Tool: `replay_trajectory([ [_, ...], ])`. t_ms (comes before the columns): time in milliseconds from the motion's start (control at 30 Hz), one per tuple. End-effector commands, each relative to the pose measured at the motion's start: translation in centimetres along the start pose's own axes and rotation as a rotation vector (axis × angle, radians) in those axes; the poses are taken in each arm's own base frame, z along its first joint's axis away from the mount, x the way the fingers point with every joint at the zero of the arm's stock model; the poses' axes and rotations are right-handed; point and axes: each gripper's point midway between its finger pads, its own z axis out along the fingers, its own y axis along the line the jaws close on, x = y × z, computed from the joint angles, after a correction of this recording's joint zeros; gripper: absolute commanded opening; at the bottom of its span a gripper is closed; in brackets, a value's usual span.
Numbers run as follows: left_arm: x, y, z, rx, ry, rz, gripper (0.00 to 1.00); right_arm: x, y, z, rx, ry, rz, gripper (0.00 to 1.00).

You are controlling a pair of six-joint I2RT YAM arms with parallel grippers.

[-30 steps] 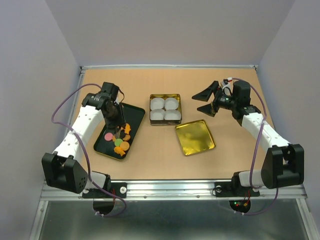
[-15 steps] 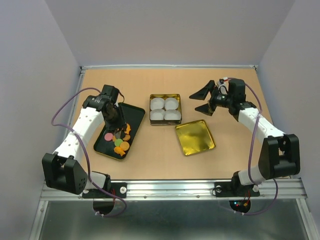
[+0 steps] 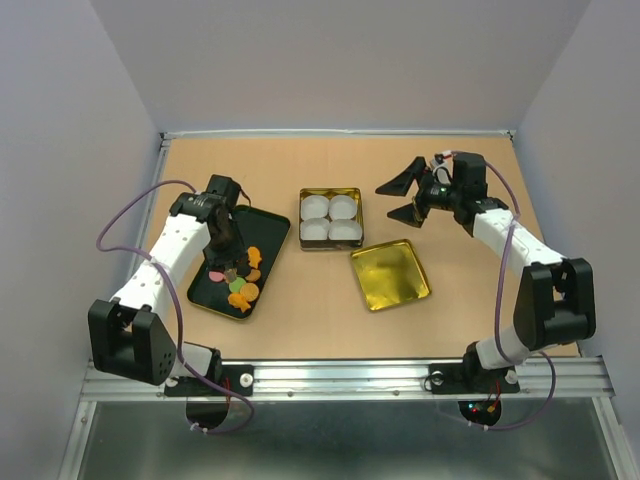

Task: Pack the cookies

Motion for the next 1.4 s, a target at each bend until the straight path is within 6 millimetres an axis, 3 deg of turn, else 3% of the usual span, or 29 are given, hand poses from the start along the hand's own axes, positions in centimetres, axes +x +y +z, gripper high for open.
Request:
replay_trajectory([
  [0,0.8,1.1,0.2,-0.041,0.001,-0.014,0.52,-1.0,2.0,0.1,-0.036,-0.01,-0.056,1.0],
  [167,1.0,0.8,0.7,-0.007,0.014,-0.017,0.57,-1.2,1.8,0.4,-0.031,-0.005,-0.048,1.0],
  [533,1.8,-0.2,1.9,0.065,0.033,-0.005,0.58,-1.5,1.7,0.7,-0.028,-0.005,-0.051,1.0],
  [1167,-0.4,0.9,4.6,0.025,0.04,-0.028,0.58,-2.3,1.8,1.1,-0.016,-0.01,-0.086,1.0],
  [1367,-0.6,0.4,4.8,0.037,0.05,-0.022,0.52,-2.4,1.7,1.3,-0.013,-0.007,-0.083,1.0],
])
